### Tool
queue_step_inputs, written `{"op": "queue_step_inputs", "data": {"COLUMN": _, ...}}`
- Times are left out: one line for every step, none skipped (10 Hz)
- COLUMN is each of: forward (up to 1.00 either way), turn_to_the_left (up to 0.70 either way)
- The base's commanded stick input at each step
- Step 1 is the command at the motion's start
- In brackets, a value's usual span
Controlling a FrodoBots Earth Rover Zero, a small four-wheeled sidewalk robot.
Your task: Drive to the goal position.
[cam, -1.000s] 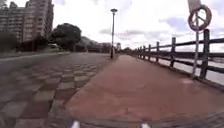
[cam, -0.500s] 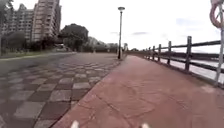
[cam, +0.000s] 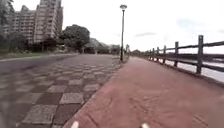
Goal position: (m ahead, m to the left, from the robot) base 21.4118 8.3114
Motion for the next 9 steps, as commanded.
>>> {"op": "queue_step_inputs", "data": {"forward": 1.00, "turn_to_the_left": 0.00}}
{"op": "queue_step_inputs", "data": {"forward": 1.00, "turn_to_the_left": 0.00}}
{"op": "queue_step_inputs", "data": {"forward": 1.00, "turn_to_the_left": 0.00}}
{"op": "queue_step_inputs", "data": {"forward": 1.00, "turn_to_the_left": 0.00}}
{"op": "queue_step_inputs", "data": {"forward": 1.00, "turn_to_the_left": 0.00}}
{"op": "queue_step_inputs", "data": {"forward": 1.00, "turn_to_the_left": 0.19}}
{"op": "queue_step_inputs", "data": {"forward": 1.00, "turn_to_the_left": 0.27}}
{"op": "queue_step_inputs", "data": {"forward": 1.00, "turn_to_the_left": 0.27}}
{"op": "queue_step_inputs", "data": {"forward": 1.00, "turn_to_the_left": 0.27}}
